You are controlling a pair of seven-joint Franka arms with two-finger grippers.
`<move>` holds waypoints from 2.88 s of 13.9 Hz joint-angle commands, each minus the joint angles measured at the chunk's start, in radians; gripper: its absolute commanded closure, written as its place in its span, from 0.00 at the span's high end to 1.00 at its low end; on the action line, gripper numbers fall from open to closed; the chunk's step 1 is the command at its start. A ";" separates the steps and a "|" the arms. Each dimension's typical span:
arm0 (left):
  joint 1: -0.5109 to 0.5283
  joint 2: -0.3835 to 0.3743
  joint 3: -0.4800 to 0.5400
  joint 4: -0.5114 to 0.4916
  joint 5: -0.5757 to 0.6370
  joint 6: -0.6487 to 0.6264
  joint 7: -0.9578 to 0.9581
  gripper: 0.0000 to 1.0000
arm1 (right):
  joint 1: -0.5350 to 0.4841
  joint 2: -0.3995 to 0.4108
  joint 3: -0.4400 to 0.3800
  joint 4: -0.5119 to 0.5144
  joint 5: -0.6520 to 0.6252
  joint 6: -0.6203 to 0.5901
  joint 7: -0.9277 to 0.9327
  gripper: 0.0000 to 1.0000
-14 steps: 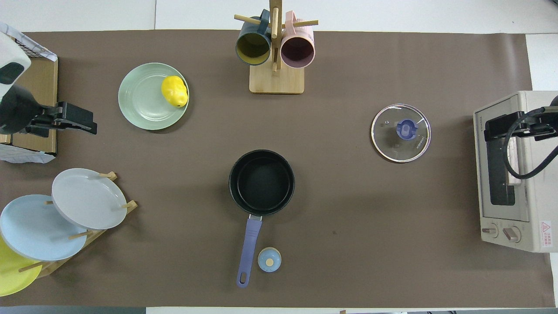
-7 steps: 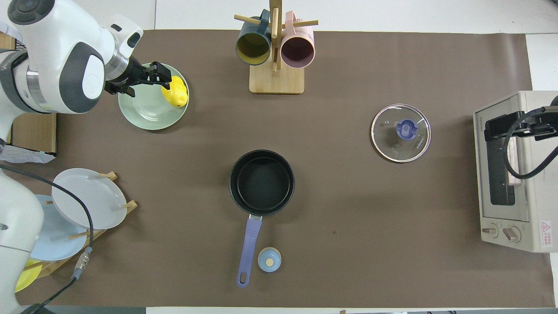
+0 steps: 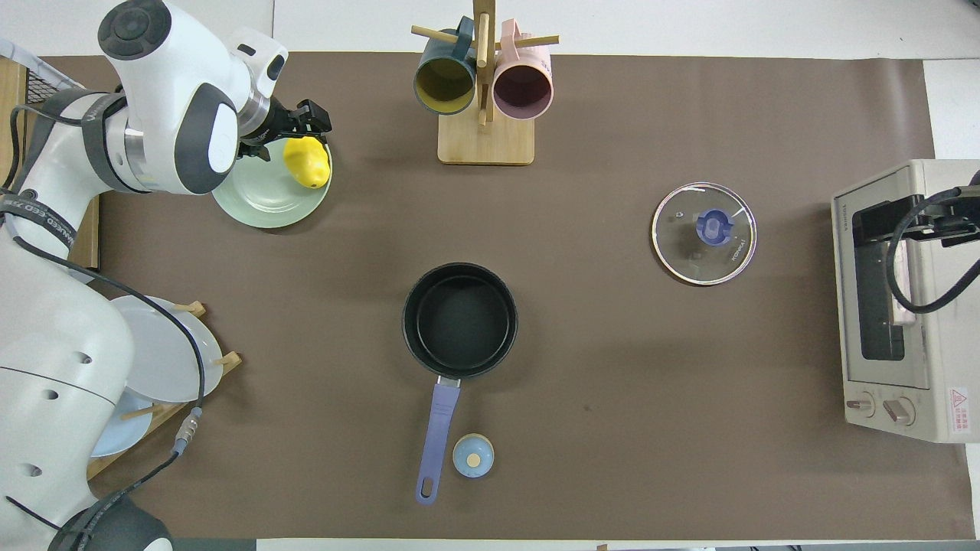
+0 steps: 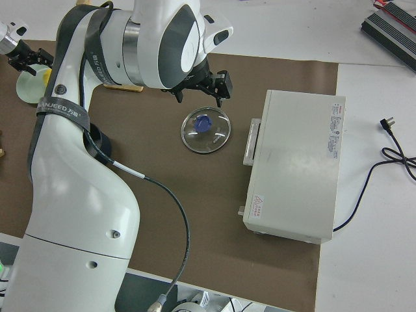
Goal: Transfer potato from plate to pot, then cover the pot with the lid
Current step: 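Reach the left gripper to the yellow potato on the green plate, then grasp the potato with the left gripper while the right gripper reaches the lid, then carry the potato with the left gripper over the black saucepan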
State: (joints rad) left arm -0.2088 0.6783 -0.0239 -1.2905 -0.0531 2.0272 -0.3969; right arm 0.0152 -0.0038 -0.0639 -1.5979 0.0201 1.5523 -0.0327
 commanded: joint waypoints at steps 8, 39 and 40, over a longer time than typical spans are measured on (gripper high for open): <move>-0.021 -0.006 0.019 -0.096 0.026 0.123 -0.088 1.00 | 0.032 -0.033 0.021 -0.200 -0.002 0.288 -0.027 1.00; -0.375 -0.650 0.007 -0.582 -0.022 -0.008 -0.456 0.00 | 0.108 0.323 0.021 -0.338 0.006 0.790 -0.154 1.00; -0.405 -0.645 0.007 -0.620 -0.022 0.051 -0.465 0.00 | 0.106 0.326 0.021 -0.339 0.007 0.792 -0.173 1.00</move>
State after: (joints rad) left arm -0.5587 0.0965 -0.0368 -1.7395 -0.0680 1.9389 -0.8357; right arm 0.1261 0.3235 -0.0448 -1.9209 0.0208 2.3266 -0.1514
